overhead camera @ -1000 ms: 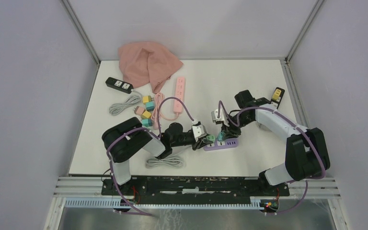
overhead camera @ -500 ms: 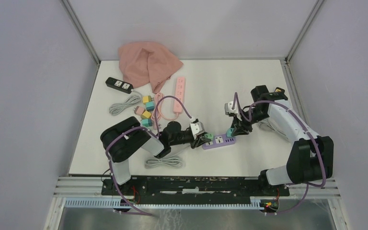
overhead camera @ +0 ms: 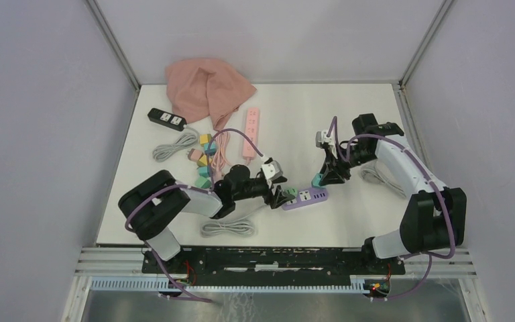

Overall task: Pull the plug off the socket
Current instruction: Remove the plug from the socket, then place the plug at the center of the board.

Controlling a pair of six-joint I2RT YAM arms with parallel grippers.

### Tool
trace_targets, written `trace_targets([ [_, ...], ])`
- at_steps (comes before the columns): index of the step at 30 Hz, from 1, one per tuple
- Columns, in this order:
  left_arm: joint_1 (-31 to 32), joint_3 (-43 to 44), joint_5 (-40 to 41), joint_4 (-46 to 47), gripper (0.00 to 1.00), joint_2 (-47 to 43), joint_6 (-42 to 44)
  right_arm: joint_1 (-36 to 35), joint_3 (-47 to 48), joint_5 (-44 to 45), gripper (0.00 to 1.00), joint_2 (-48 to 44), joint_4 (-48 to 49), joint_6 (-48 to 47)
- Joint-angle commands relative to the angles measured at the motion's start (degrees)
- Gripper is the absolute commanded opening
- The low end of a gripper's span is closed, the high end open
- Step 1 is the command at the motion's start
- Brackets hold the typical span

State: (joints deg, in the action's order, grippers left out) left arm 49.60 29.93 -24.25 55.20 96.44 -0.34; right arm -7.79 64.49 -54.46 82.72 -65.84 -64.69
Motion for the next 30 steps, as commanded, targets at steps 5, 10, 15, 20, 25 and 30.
trace_targets([
  [5, -2.88, 3.40, 2.03, -12.92, 0.78, -9.88, -8.59, 0.41, 3.20, -4.82, 0.00, 1.28, 3.16, 9.73],
  [10, -5.50, 4.92, 3.90, -21.29, 0.80, -16.37, -12.66, 0.50, 4.93, -7.40, 0.00, 3.11, 3.26, 15.18],
  [15, -8.43, 4.67, 2.03, -20.71, 0.87, -20.23, -18.33, 0.60, 5.45, -11.37, 0.00, 4.14, 4.42, 19.80],
  [20, -11.92, 4.69, -0.78, -15.53, 0.97, -19.70, -29.95, 0.72, 5.14, -13.21, 0.00, 4.47, 6.80, 24.53],
  [25, -13.91, 4.73, -4.66, -9.01, 0.99, -17.84, -37.88, 0.94, 4.65, -15.62, 0.00, 4.75, 9.76, 30.31],
  [30, -13.32, 4.46, 0.80, -14.04, 0.97, -19.69, -34.74, 1.09, 3.57, -16.58, 0.00, 4.86, 14.56, 36.50],
])
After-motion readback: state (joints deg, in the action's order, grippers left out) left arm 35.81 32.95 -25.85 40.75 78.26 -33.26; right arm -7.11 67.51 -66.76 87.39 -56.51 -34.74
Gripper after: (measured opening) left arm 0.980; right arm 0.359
